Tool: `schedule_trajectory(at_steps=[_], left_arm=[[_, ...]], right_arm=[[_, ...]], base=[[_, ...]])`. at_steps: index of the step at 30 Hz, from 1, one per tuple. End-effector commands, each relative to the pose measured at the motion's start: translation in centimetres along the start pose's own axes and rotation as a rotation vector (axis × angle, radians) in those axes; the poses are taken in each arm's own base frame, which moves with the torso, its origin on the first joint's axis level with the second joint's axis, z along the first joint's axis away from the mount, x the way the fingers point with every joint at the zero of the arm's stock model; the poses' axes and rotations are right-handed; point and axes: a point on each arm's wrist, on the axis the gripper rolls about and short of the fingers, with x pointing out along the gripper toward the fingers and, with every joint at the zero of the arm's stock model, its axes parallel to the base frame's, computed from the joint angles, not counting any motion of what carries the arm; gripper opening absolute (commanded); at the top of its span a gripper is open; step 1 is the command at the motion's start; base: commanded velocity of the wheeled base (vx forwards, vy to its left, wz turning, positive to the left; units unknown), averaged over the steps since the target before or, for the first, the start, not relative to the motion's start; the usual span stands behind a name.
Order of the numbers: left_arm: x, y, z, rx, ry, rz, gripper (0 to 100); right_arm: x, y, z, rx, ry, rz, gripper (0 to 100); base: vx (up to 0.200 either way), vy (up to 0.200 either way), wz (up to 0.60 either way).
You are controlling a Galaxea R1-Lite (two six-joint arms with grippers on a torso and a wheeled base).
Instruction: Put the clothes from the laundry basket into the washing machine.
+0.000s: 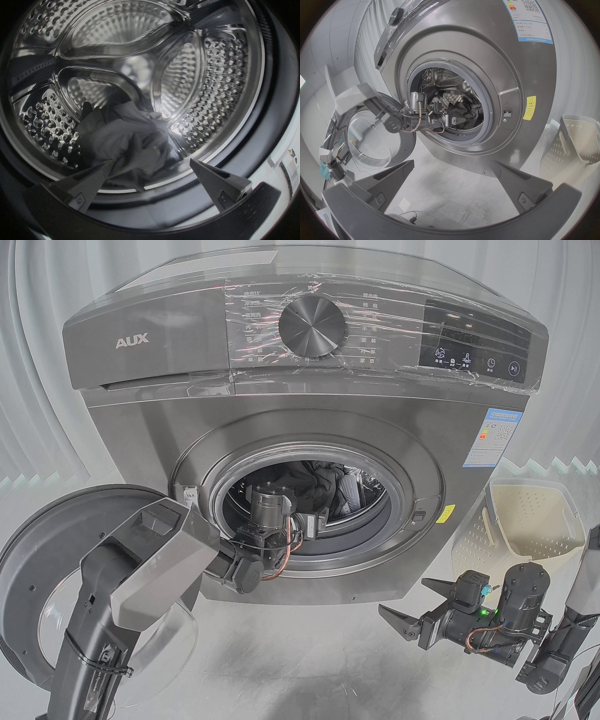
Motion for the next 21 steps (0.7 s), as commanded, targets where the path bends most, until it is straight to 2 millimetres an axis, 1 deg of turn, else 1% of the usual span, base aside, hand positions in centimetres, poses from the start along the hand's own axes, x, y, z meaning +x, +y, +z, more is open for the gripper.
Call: schedule_trajectory(at_steps=[1,4,5,7,8,9,10,12,13,14,16,17,18,19,20,21], left_arm=[[-6.7,-3.4,3.6,0.021,0.014,-0.087,100],[-9.5,-4.7,3.2,0.039,0.053,-0.133,100],[-10.0,-4.8,3.1,0.043,0.060,-0.143,100],[-11.9,-5.7,2.3,0.056,0.081,-0.180,100],[-12.2,-5.9,2.1,0.059,0.085,-0.185,100],[-13.3,-6.2,1.6,0.065,0.092,-0.202,100],[-13.7,-6.3,1.3,0.068,0.096,-0.209,100],[-15.2,-6.6,0.9,0.069,0.095,-0.230,100],[-15.2,-6.6,0.9,0.069,0.095,-0.230,100],[-16.6,-6.4,1.1,0.063,0.078,-0.241,100],[-17.9,-6.0,2.2,0.037,0.039,-0.248,100],[-18.2,-5.9,2.5,0.031,0.030,-0.249,100],[-19.5,-5.5,3.6,0.003,0.006,-0.253,100],[-19.8,-5.4,3.9,-0.003,0.001,-0.254,100],[-22.1,-4.7,5.2,-0.042,-0.021,-0.260,100],[-23.3,-4.3,5.7,-0.059,-0.028,-0.263,100]], right_arm=[[-0.1,0.0,0.1,0.000,-0.004,0.000,100],[-0.1,0.0,0.1,0.001,-0.002,-0.001,100],[-0.1,0.0,0.1,0.001,-0.002,-0.001,100],[-0.1,0.0,0.1,0.000,-0.002,0.000,100],[-0.1,0.0,0.1,0.000,-0.002,0.000,100],[-0.2,0.0,0.0,0.000,0.001,-0.002,100],[-0.2,0.0,0.0,0.000,0.002,-0.002,100],[-0.4,-0.1,-0.1,0.000,0.005,-0.004,100],[-0.4,-0.1,-0.1,0.000,0.005,-0.004,100],[-0.6,-0.1,0.0,-0.001,0.003,-0.005,100],[-0.9,0.1,0.5,-0.003,-0.025,-0.004,100],[-1.1,0.1,0.7,-0.002,-0.034,-0.005,100],[-1.6,0.2,1.4,-0.003,-0.068,-0.003,100],[-1.7,0.2,1.6,-0.003,-0.075,-0.002,100],[-2.4,0.1,2.4,-0.003,-0.119,-0.005,100],[-2.7,0.1,2.7,-0.003,-0.136,-0.007,100]], base=[[0.000,0.000,0.00],[0.000,0.000,0.00],[0.000,0.000,0.00],[0.000,0.000,0.00],[0.000,0.000,0.00],[0.000,0.000,0.00],[0.000,0.000,0.00],[0.000,0.000,0.00],[0.000,0.000,0.00],[0.000,0.000,0.00],[0.000,0.000,0.00],[0.000,0.000,0.00],[0.000,0.000,0.00],[0.000,0.000,0.00],[0.000,0.000,0.00],[0.000,0.000,0.00]])
